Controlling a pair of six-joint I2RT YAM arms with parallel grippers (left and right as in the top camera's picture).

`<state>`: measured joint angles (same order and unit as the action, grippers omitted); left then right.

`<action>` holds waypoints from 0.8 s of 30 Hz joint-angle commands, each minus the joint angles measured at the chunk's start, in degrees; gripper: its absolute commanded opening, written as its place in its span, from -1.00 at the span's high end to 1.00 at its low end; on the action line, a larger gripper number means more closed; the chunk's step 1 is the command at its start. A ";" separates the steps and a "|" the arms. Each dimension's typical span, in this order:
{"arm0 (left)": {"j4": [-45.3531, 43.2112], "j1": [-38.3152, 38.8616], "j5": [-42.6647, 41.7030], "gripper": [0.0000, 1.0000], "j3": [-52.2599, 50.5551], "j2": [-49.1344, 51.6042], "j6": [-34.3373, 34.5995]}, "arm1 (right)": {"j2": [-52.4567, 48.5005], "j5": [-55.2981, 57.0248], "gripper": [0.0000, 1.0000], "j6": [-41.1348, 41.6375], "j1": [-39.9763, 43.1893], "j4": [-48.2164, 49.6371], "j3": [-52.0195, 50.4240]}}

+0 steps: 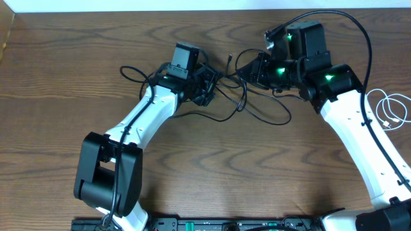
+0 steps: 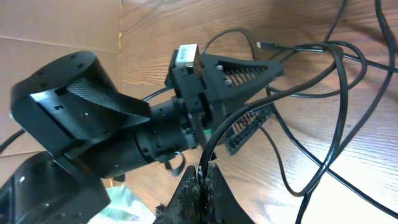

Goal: Untangle cables

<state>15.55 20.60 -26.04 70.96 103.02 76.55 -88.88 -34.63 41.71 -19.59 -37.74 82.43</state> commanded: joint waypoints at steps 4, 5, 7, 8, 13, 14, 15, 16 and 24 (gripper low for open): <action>-0.24 1.03 4.79 -0.33 0.50 0.90 0.90 | 0.07 -4.04 0.98 2.27 -0.44 0.87 0.37; -0.24 1.03 4.79 -0.34 0.50 0.94 0.90 | 0.07 -4.37 0.98 2.43 -0.44 0.92 0.37; 0.02 1.03 4.72 -0.16 0.50 1.14 0.52 | 0.07 -4.83 0.98 2.43 -0.44 0.90 0.37; 0.26 1.03 4.81 0.00 0.52 1.16 0.42 | 0.07 -4.85 0.98 2.43 -0.44 0.90 0.37; 1.07 1.03 5.20 0.60 0.52 1.14 -4.63 | 0.07 -4.98 0.98 2.43 -0.44 1.01 0.37; 1.66 0.98 5.68 0.71 0.52 1.14 -6.84 | 0.07 -4.98 0.98 2.43 -0.44 1.11 0.37; 2.62 0.96 6.25 0.84 0.52 1.14 -8.76 | 0.07 -5.01 0.98 2.51 -0.44 1.18 0.37; 3.50 0.96 6.78 0.85 0.52 1.14 -10.58 | 0.07 -5.07 0.98 3.10 -0.44 1.46 0.37; 22.29 -1.27 14.38 0.85 0.52 1.14 -29.38 | 0.07 -17.11 0.98 12.79 3.41 33.83 0.37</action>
<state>32.99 21.21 -15.79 71.20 103.35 57.12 -88.99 -47.29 48.71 -19.18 -11.46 81.93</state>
